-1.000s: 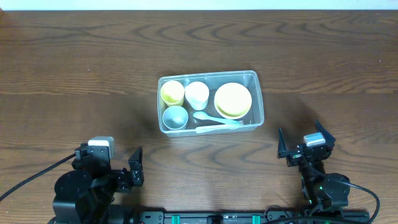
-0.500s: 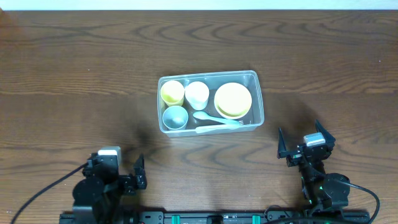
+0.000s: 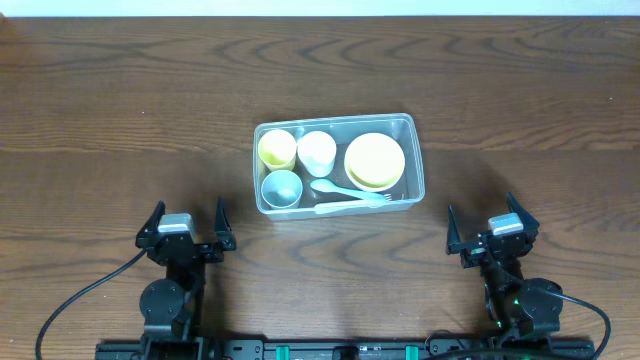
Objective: Pack container
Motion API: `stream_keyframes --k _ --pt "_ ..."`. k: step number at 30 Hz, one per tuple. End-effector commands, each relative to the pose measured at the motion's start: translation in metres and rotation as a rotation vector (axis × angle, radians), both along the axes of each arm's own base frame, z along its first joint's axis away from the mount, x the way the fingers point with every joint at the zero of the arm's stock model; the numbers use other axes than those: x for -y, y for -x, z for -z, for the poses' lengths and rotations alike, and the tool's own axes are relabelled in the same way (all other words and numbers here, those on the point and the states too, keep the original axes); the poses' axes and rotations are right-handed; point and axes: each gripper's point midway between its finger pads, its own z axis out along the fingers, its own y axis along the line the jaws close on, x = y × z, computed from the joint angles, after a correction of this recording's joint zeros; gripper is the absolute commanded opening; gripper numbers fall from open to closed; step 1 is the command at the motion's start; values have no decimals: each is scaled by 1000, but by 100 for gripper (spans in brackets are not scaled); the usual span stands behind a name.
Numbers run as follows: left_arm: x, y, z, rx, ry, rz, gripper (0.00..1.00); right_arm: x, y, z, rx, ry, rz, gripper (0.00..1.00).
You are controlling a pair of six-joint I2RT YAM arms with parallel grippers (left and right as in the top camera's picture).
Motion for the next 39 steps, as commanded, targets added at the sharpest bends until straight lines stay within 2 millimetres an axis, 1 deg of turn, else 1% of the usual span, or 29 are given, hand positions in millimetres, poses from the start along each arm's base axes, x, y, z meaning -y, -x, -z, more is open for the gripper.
stream_keyframes --k 1,4,7,39 --pt "-8 -1 8 -9 -70 -42 98 -3 1 0 6 13 -17 99" --pt "-8 2 28 -93 -89 -35 98 -3 1 0 6 13 -17 99" --pt "-5 1 27 -89 -87 -18 98 -3 1 0 6 13 -17 99" --pt "-5 1 27 -90 -76 -19 98 -3 1 0 6 13 -17 99"
